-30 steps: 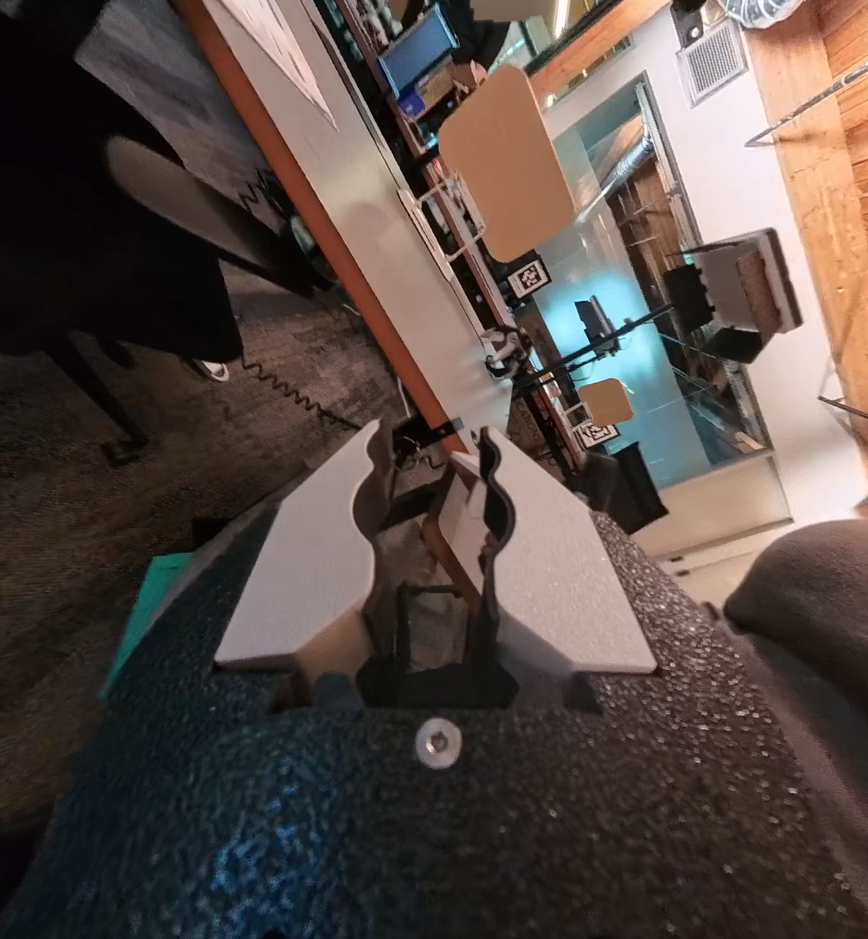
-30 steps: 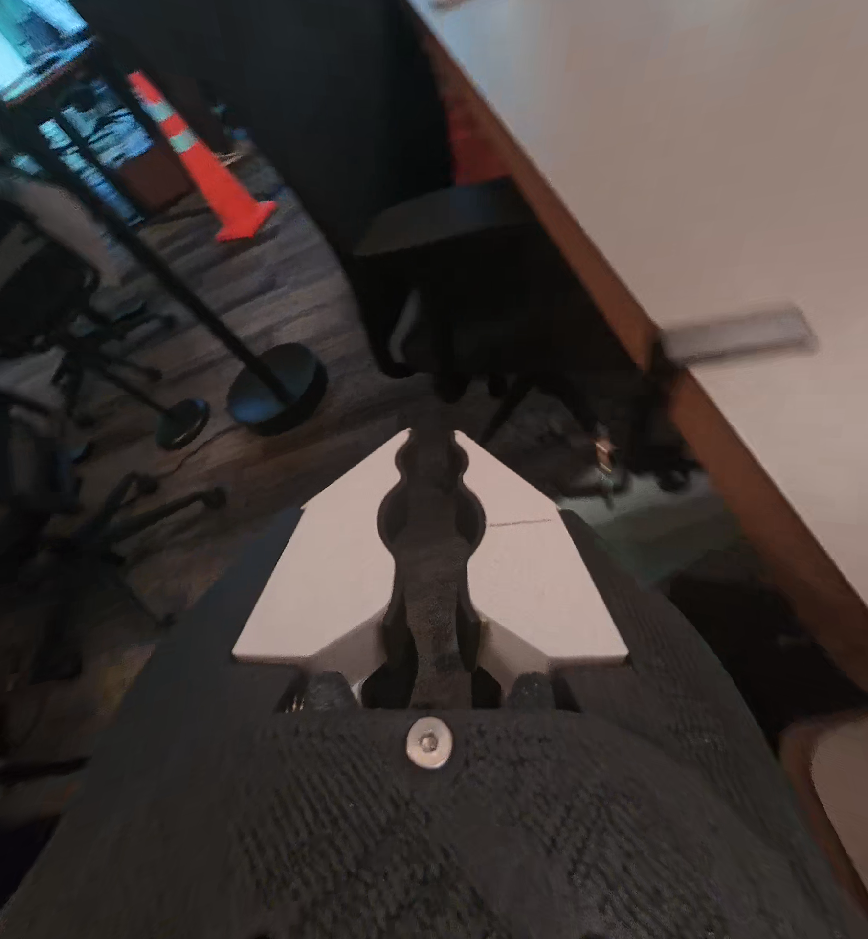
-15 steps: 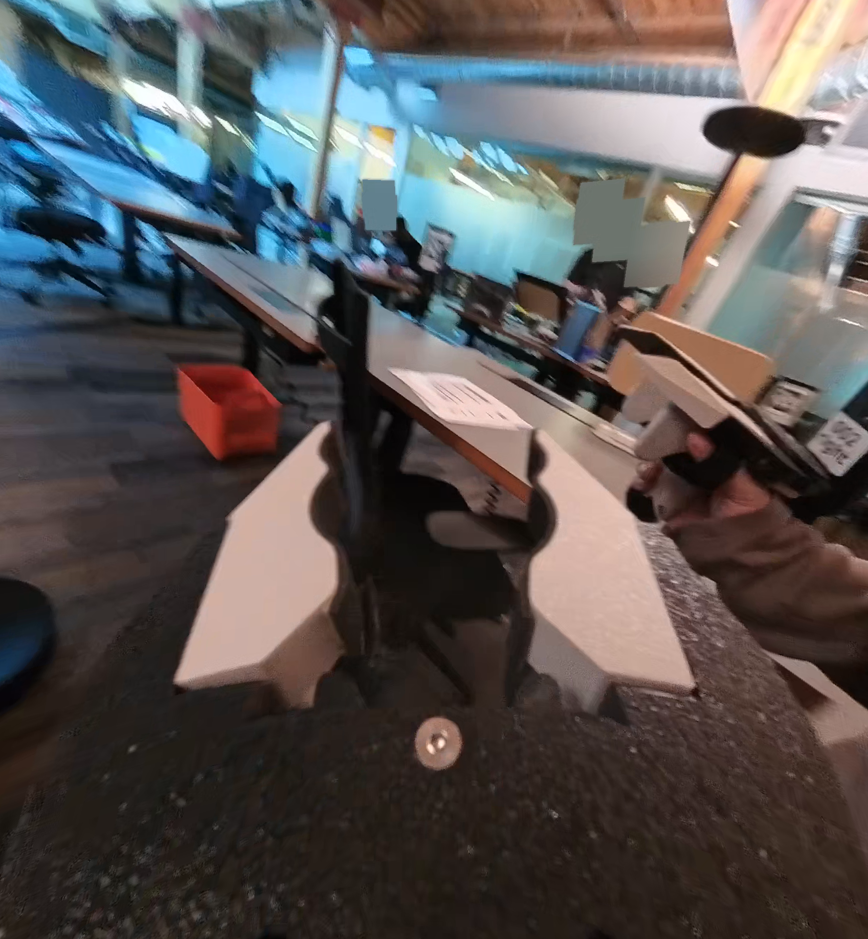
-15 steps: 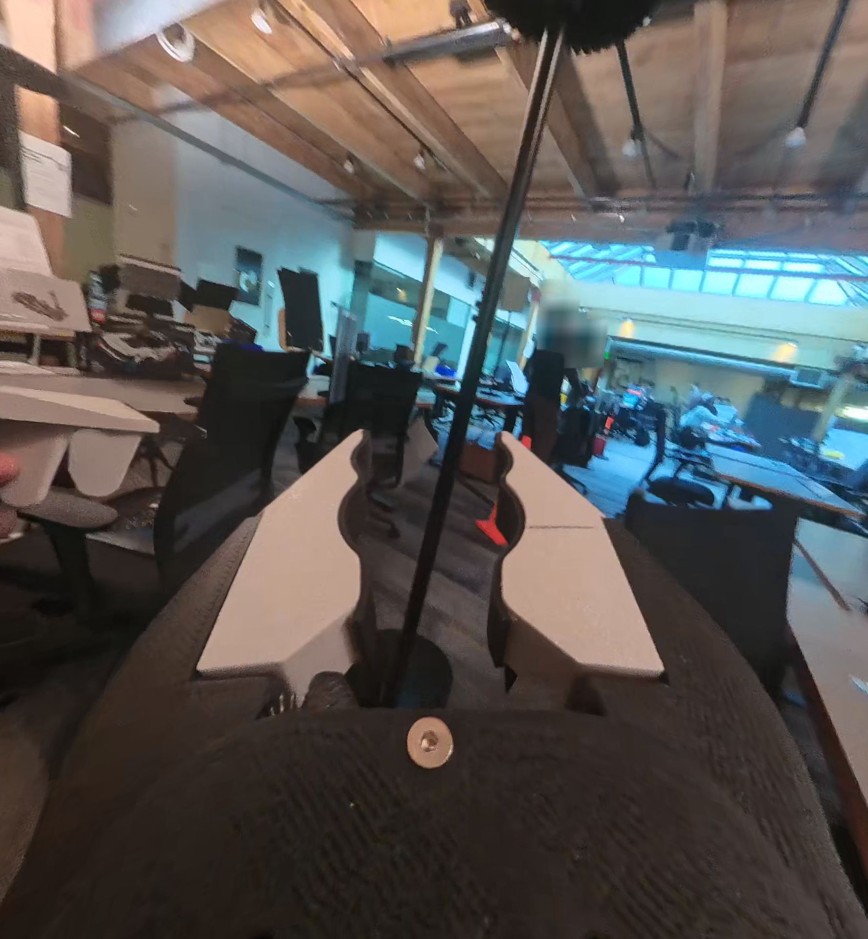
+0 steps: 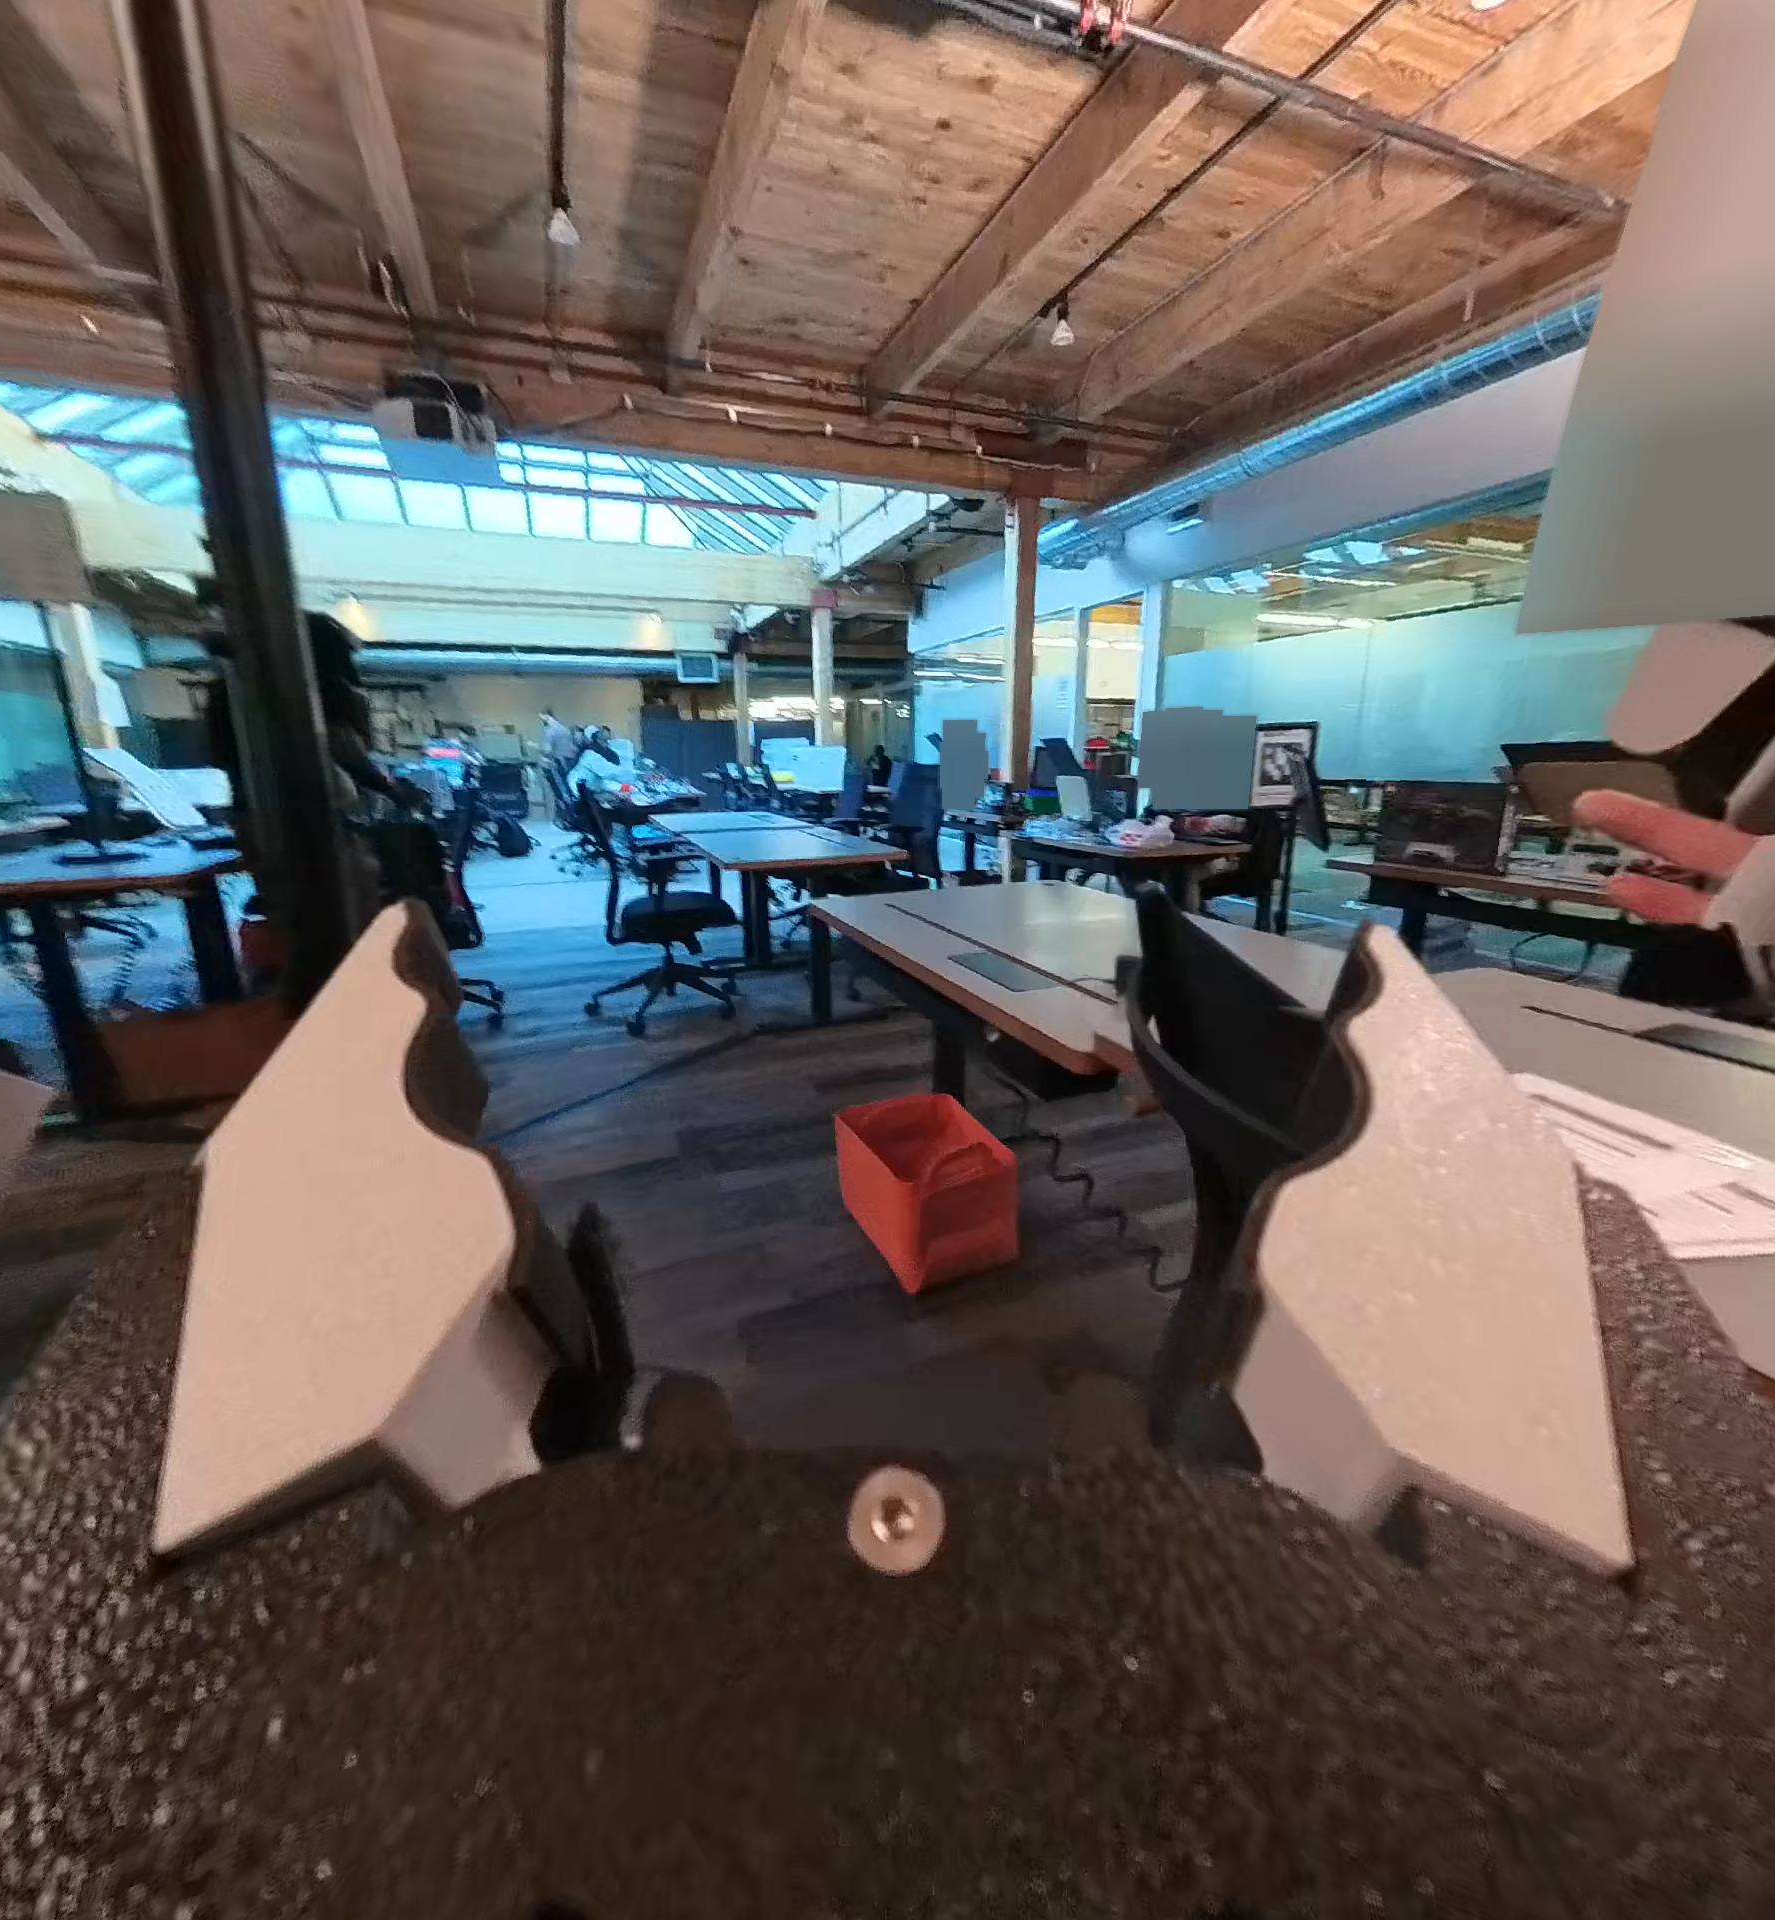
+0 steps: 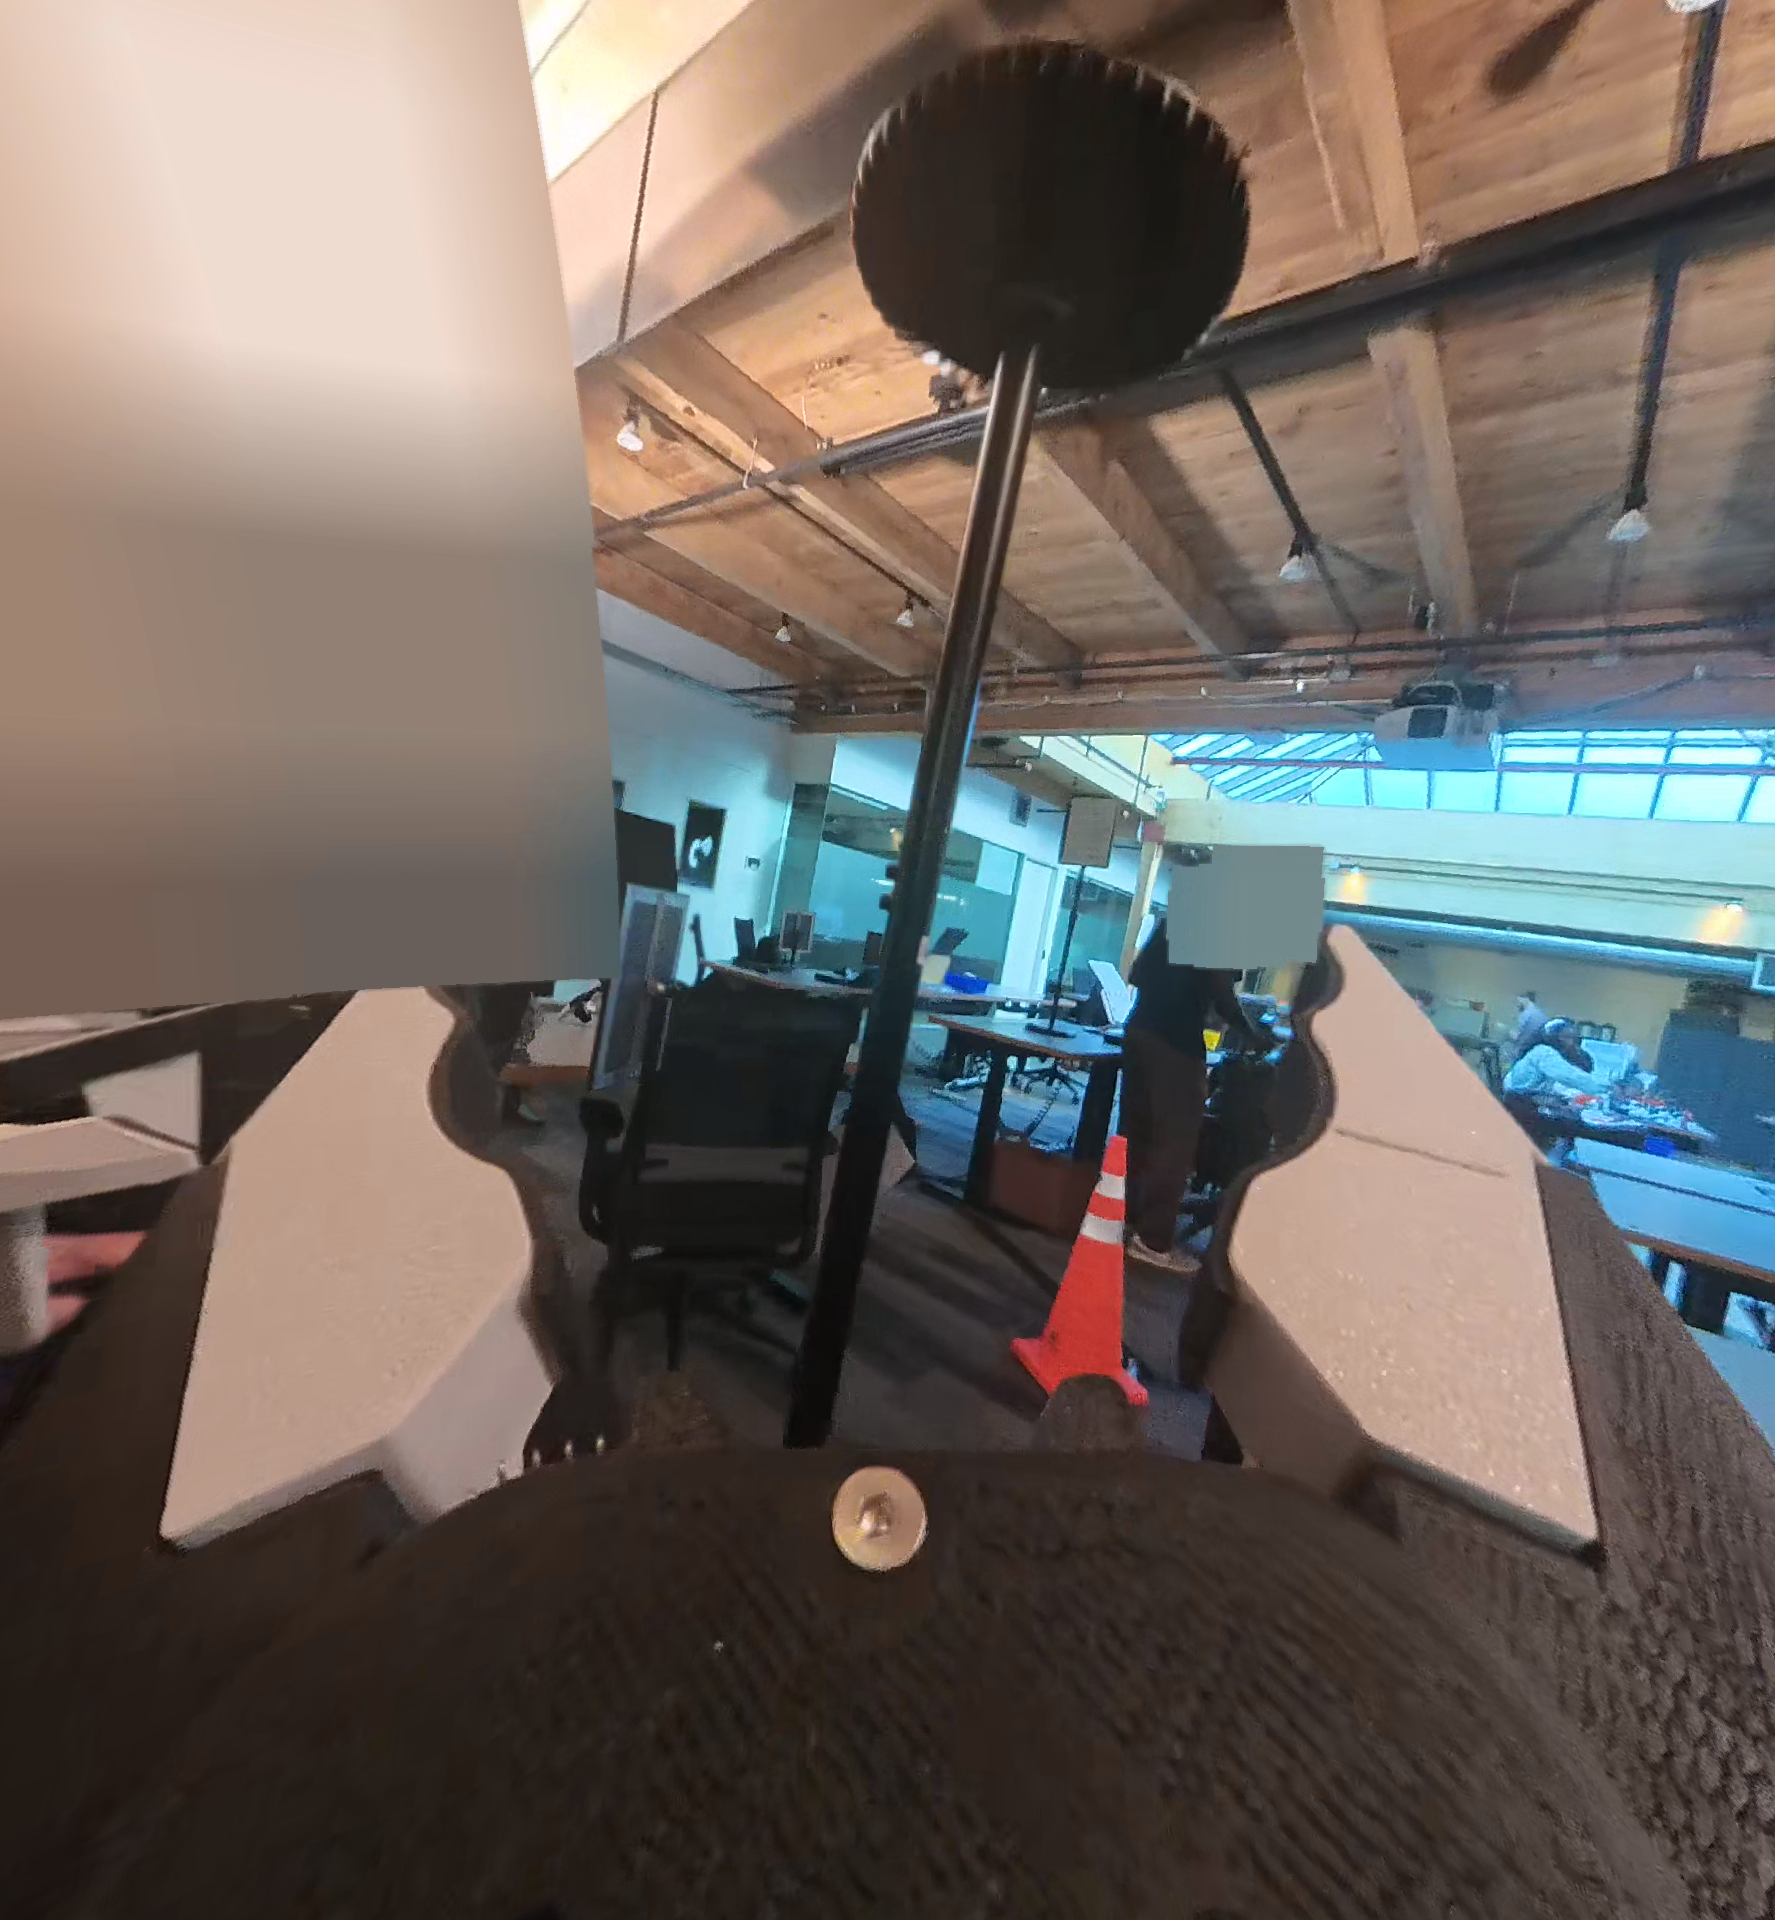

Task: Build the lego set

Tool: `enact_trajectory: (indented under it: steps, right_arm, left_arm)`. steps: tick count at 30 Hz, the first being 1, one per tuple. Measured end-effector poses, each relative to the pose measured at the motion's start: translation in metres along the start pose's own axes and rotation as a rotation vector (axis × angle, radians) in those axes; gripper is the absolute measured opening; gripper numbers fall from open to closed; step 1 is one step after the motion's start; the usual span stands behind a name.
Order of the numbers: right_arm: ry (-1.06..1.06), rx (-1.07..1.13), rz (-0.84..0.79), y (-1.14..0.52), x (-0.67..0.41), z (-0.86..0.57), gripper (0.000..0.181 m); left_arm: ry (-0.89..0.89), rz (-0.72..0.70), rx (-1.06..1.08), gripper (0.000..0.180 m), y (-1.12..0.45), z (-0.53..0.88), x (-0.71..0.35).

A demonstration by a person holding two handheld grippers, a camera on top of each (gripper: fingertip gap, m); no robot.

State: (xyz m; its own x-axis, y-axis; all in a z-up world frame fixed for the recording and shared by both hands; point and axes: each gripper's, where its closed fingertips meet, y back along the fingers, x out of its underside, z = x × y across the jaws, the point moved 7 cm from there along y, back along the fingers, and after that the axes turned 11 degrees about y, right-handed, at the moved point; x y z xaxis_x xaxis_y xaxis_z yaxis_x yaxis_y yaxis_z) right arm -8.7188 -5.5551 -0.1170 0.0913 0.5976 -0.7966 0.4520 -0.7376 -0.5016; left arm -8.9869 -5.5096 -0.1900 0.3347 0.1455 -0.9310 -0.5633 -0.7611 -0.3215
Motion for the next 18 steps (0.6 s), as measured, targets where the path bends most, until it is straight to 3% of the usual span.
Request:
enact_trajectory:
  steps: [1, 12, 18]
  right_arm:
    - [-0.005, -0.018, 0.010, -0.012, 0.007, -0.011, 0.154]
    - [0.053, -0.113, 0.083, -0.164, 0.130, -0.093, 0.158]
    - [-0.034, -0.085, 0.154, -0.255, 0.189, -0.135, 0.160]
  left_arm:
    - [0.011, 0.011, 0.004, 0.157, -0.017, 0.007, 0.006]
    - [-0.024, 0.203, 0.046, 0.157, -0.153, 0.122, 0.111]
    - [0.026, 0.294, 0.232, 0.158, -0.287, 0.195, 0.140]
